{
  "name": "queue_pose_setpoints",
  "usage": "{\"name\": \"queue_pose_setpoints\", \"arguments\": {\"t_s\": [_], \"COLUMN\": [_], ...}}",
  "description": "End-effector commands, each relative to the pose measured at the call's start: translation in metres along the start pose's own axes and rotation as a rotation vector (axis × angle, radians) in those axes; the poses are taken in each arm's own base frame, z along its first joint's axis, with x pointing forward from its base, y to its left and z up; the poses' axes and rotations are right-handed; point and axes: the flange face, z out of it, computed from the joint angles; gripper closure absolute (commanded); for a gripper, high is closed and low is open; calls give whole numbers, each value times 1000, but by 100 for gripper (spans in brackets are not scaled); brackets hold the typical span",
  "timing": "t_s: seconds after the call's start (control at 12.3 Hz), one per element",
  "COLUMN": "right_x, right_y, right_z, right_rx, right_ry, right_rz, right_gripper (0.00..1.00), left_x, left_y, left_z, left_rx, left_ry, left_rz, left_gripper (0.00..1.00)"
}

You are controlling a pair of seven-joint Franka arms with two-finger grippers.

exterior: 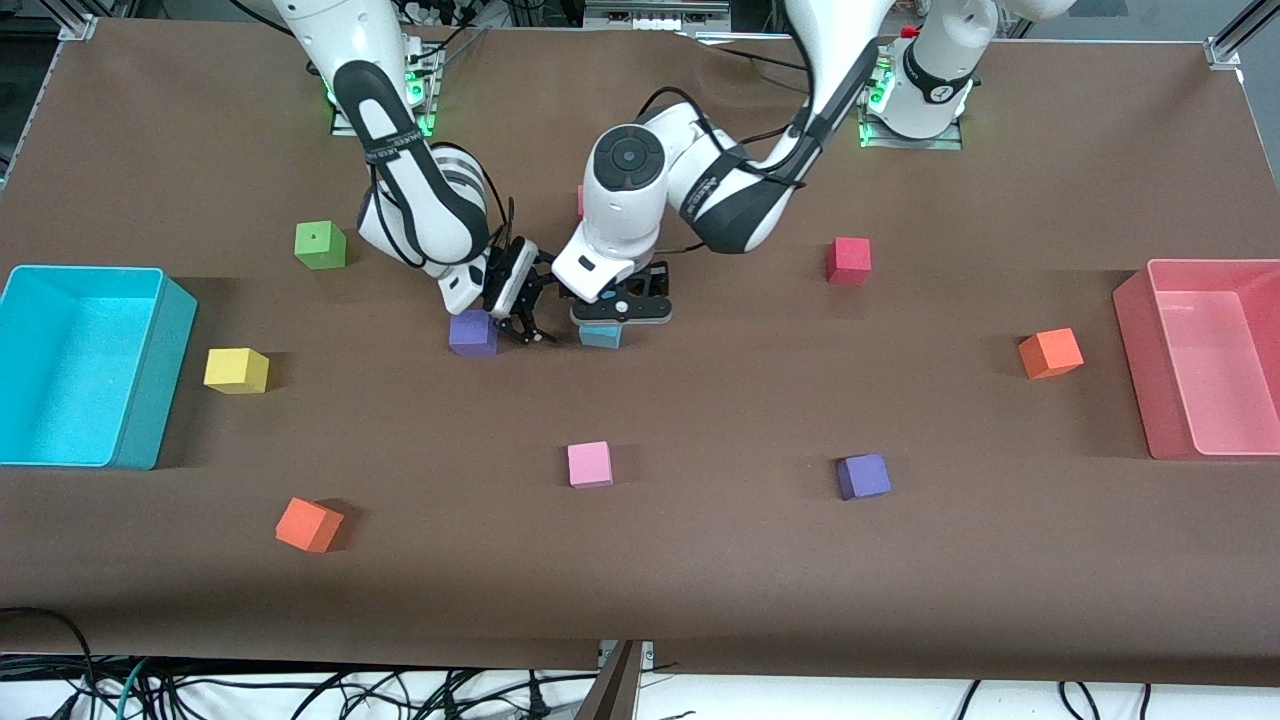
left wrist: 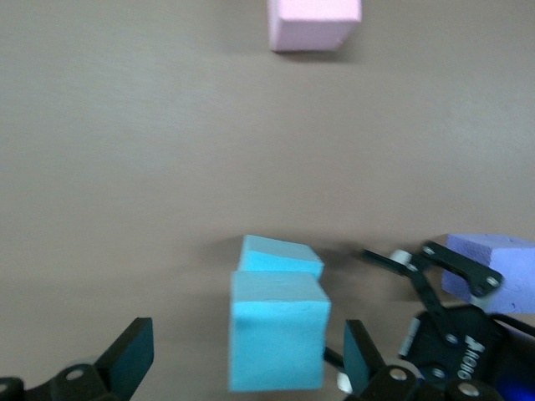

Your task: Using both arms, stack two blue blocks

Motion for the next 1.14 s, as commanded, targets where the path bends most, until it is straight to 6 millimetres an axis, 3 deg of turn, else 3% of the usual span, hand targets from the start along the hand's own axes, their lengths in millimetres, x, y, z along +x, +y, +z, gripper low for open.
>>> {"name": "queue_pose_setpoints", "arguments": {"t_s": [0.0,0.16,0.49,0.65,0.89,1.06], "right_x": [0,4,29,39,50,56], "right_y": [-10,-20,-27,-28,-22,-11], "right_z": [-44,-66,-87,-93,-104,-119], "right_rx": [-31,-35,-20,58,168,277], "right_ry": [27,44,111,169,144,46], "right_rz": [25,178,446,602,742,790], "right_gripper": [0,0,0,0,0,0], "left_x": [29,56,108,117,122,116], "left_y": [-45,-87,-218,-291,-384,-426], "left_z": [-42,-79,-168,-197,-234,-249], "left_rx": [32,47,44,52,103,135], "left_ry": [-58,-86,-131,-153,-140,-121], "left_rz": [-78,-134,-61,-4,42,56], "left_gripper": [0,0,0,0,0,0]}}
